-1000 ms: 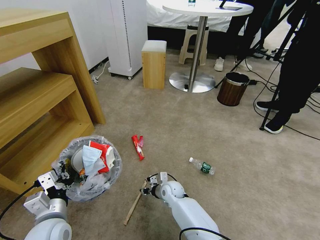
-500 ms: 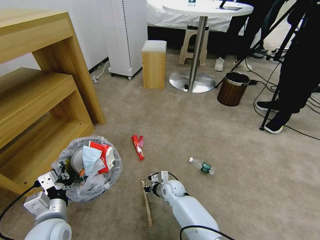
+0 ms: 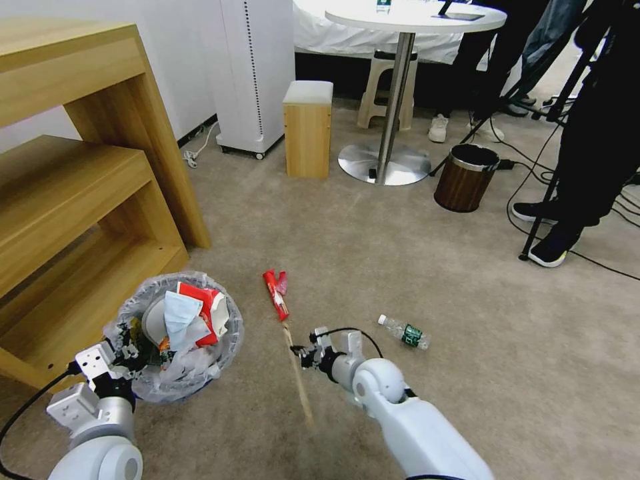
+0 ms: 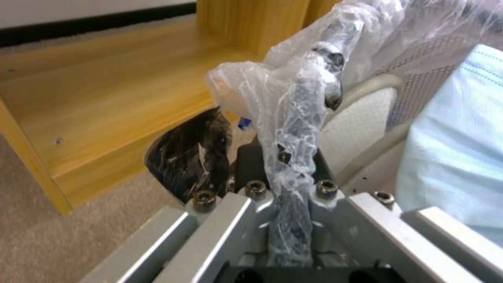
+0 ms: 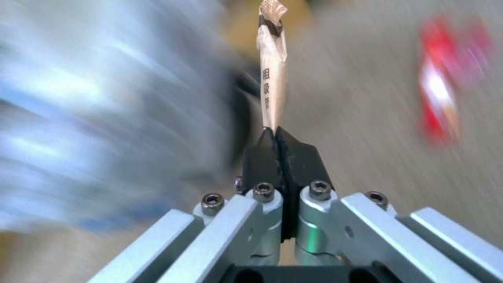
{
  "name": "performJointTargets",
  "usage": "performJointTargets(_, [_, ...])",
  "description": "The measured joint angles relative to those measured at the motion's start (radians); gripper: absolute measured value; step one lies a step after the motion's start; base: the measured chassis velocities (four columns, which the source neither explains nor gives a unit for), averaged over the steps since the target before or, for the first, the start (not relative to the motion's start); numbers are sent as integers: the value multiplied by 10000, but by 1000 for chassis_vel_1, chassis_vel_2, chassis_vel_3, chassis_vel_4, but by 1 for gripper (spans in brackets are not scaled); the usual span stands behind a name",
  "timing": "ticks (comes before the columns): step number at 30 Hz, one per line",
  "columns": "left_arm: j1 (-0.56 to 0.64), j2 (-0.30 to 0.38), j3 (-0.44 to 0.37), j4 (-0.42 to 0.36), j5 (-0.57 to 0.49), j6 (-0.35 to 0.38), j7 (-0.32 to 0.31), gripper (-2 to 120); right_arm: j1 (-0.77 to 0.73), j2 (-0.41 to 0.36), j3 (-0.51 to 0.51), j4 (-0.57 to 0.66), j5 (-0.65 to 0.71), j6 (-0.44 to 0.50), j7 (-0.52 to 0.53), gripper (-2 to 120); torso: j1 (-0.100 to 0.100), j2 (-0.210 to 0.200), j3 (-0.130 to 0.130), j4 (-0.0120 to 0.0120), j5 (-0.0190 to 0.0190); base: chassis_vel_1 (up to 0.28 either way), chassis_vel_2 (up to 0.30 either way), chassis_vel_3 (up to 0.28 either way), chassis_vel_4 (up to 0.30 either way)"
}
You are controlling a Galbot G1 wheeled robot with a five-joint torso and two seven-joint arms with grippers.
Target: Pick up the trash bin and place the garbage on the floor into it.
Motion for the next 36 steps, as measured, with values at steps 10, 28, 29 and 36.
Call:
performJointTargets(10, [79,-29,231,151,155,33,-23,1,588,83,197,660,515,4086,-5082,0,0,1,0,1,-2,0,0,0,0])
performJointTargets(28, [397,-270,1182,-149,977,-62,137,1,3040,1151,-858,-1649,730,6729,-6387,0,0,1,2,0,-3,0,0,0,0])
performJointTargets(29, [423,-283,1356,-166,1098,-90,157,1,3163,1256,-970,-1832,527,6822,-6515,0,0,0,2,0,-2,0,0,0,0])
performJointTargets(36, [476,-353,1929,-494,1255,-136,235,1,3372,1645,-1270,-2762,-403,7356,-7545,0,0,0,2,0,-2,0,0,0,0])
